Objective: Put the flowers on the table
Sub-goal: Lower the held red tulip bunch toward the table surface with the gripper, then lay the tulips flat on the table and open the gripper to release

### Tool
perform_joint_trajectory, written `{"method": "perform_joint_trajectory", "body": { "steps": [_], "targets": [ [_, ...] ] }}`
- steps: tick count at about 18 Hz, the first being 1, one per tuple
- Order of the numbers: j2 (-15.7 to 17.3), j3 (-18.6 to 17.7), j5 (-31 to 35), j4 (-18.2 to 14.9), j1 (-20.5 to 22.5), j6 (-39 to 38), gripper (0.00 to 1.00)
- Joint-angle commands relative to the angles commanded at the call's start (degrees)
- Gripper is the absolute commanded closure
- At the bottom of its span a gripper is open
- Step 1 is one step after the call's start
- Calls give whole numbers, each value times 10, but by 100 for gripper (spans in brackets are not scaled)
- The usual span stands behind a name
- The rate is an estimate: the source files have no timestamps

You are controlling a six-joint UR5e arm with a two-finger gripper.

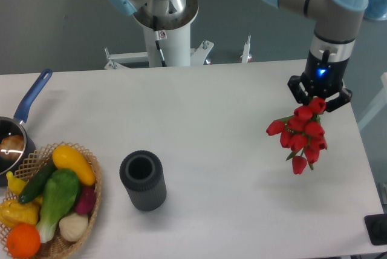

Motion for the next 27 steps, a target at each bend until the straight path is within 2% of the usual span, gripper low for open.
{"method": "perform_joint_trajectory", "body": {
  "steps": [5,10,14,18,20,21,23,24,25,27],
  "targets": [
    [-4,1,5,-1,-7,-4,95],
    [-39,1,60,-1,-44,1,94],
    [-64,3,62,5,-62,2,93],
    [-76,4,62,5,-72,2,82],
    [-82,3,62,4,-74,2,68],
    [-84,1,62,4,-77,2,54],
    [-85,-3,62,4,-83,1,38],
    [-88,-4,62,4,-83,1,12],
    [-89,-5,62,5,-84,1,0],
    [-88,-6,61,9,-84,3,0]
  ]
}}
